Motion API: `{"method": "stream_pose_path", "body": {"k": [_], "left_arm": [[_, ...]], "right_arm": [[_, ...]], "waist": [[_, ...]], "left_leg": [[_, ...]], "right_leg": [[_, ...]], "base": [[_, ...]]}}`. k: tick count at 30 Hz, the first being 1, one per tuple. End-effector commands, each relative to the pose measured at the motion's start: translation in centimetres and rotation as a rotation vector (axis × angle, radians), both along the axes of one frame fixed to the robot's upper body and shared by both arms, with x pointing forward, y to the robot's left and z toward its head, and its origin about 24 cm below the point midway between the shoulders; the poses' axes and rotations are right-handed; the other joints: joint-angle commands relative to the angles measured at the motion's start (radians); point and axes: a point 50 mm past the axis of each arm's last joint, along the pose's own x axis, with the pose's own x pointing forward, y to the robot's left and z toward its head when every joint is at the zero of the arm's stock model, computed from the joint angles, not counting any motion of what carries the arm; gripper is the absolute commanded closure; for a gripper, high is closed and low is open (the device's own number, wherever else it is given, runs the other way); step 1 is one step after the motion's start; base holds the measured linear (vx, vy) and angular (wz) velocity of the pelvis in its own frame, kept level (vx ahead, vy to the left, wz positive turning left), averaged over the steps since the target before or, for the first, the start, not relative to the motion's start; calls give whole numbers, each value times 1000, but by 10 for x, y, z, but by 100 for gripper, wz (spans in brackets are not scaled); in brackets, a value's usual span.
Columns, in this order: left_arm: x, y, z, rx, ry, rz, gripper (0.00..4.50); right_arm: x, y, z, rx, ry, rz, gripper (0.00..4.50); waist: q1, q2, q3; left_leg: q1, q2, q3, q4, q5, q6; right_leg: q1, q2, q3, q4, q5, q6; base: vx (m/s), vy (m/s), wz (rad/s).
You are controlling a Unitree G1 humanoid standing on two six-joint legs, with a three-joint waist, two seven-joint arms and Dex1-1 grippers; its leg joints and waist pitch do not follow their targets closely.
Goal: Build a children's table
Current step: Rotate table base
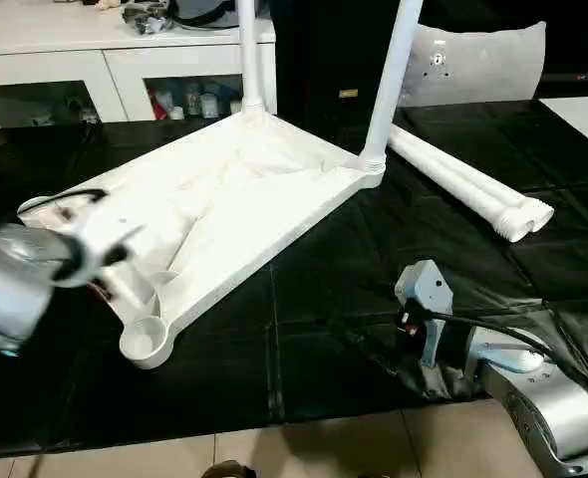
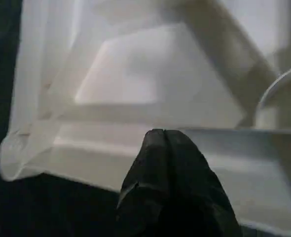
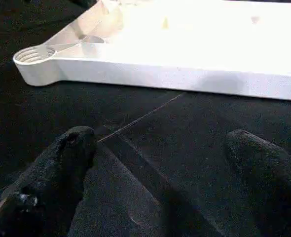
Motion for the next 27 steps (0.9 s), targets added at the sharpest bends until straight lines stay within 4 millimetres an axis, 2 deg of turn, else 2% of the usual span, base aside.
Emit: {"method": "stream_pose_path", "body": {"k": [1, 7, 9, 11, 13, 14, 15, 17, 19, 20, 22, 27], "left_arm": [[-6, -4, -11, -23, 70, -37, 444], [-21, -14, -32, -49, 210, -109, 444], [-28, -17, -40, -66, 280, -146, 444], [-35, -21, -44, -94, 334, -188, 444], [-46, -42, -47, -215, 412, -310, 444], [-46, -42, -47, -215, 412, -310, 444], [-51, -56, -46, -293, 442, -378, 444], [-54, -67, -45, -344, 459, -425, 444], [-55, -74, -47, -373, 471, -457, 444], [-56, -78, -48, -387, 480, -481, 444], [-58, -84, -51, -403, 494, -508, 444], [-55, -91, -53, -397, 464, -554, 444]], "right_arm": [[-3, 6, 3, 28, 10, 59, 0], [-19, 10, 6, 56, 78, 199, 0], [-19, 9, 5, 47, 78, 194, 0], [-18, 7, 4, 36, 65, 165, 0], [-8, 4, 0, 4, 48, 85, 0], [-8, 4, 0, 4, 48, 85, 0], [-3, 2, -2, -11, 43, 46, 0], [0, 1, -2, -14, 40, 28, 0], [2, 1, -4, -23, 39, 9, 0], [5, 1, -6, -39, 36, -11, 0], [12, 1, -11, -82, 25, -66, 0], [34, 5, -28, -163, 34, -193, 0]], "waist": [[0, 5, -56], [3, 7, -56], [4, 5, -53], [3, 5, -53], [-2, 4, -53], [-3, 5, -54], [-3, 4, -54], [-3, 4, -55], [1, 4, -56], [2, 8, -57], [-3, 4, -58], [-9, 3, -59]], "left_leg": [[35, 48, -40, -96, -457, -53], [38, 51, -40, -98, -467, -54], [35, 50, -41, -99, -471, -55], [38, 50, -42, -100, -485, -59], [36, 49, -44, -101, -490, -63], [37, 49, -43, -100, -492, -66], [42, 50, -42, -99, -499, -69], [42, 49, -40, -98, -493, -69], [44, 48, -35, -96, -480, -66], [42, 48, -36, -97, -476, -68], [38, 46, -36, -97, -462, -72], [39, 43, -35, -93, -450, -76]], "right_leg": [[15, -52, 32, -71, -451, -130], [13, -49, 33, -70, -441, -130], [15, -53, 34, -72, -462, -127], [12, -54, 34, -76, -487, -123], [13, -55, 33, -76, -503, -122], [12, -55, 33, -74, -503, -125], [8, -55, 34, -76, -503, -131], [9, -52, 34, -74, -480, -143], [8, -49, 36, -71, -448, -146], [10, -49, 36, -70, -444, -145], [15, -49, 33, -70, -444, -143], [14, -47, 32, -69, -451, -148]], "base": [[0, 0, 0], [0, 0, 0], [0, 0, 0], [0, 0, 0], [0, 0, 0], [0, 0, 0], [0, 0, 0], [0, 0, 0], [0, 0, 0], [0, 0, 0], [0, 0, 0], [0, 0, 0]]}}
